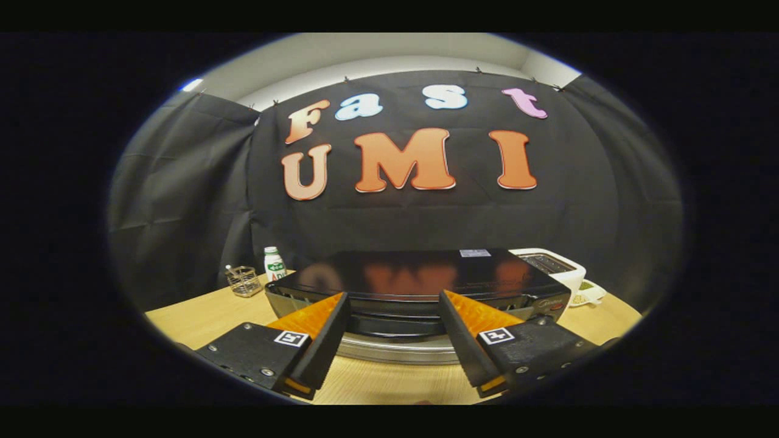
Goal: Open the toaster oven, put the food inside, and close the toaster oven door.
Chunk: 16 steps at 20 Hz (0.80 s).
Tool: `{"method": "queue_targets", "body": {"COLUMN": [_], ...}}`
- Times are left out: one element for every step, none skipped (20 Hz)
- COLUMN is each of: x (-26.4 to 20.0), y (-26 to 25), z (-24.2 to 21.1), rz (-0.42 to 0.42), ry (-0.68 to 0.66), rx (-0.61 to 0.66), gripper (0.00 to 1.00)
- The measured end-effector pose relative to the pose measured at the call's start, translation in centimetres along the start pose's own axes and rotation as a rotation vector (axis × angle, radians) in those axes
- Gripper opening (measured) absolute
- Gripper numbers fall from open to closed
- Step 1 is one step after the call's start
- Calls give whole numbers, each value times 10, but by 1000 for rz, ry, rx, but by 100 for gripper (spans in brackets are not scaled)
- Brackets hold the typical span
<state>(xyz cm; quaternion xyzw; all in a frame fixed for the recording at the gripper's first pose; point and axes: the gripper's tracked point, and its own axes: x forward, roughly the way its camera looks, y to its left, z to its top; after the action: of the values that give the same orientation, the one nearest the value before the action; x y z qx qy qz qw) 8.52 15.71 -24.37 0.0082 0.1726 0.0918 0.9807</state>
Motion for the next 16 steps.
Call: {"method": "queue_targets", "body": {"x": [-7, -16, -24, -32, -40, -48, -55, -61, -67, -74, -80, -84, -89, -91, -93, -95], "y": [3, 5, 7, 9, 11, 13, 14, 15, 18, 19, 21, 22, 23, 24, 24, 25], "z": [-1, -8, -11, -16, -21, -26, -33, -40, -49, -60, -68, -76, -84, -92, -100, -108], "rz": [5, 16, 27, 39, 51, 62, 71, 81, 93, 106, 119, 132, 146, 157, 167, 180], "ry": [-1, 12, 17, 26, 35, 43, 58, 74, 98, 121, 140, 158, 179, 202, 226, 254], "rx": [-3, -11, -20, -26, -33, -41, -47, -50, -49, -42, -36, -27, -19, -8, 8, 24], "gripper": [87, 87, 86, 86, 86, 86, 86, 86, 86, 86, 86, 86, 86, 86, 86, 86]}}
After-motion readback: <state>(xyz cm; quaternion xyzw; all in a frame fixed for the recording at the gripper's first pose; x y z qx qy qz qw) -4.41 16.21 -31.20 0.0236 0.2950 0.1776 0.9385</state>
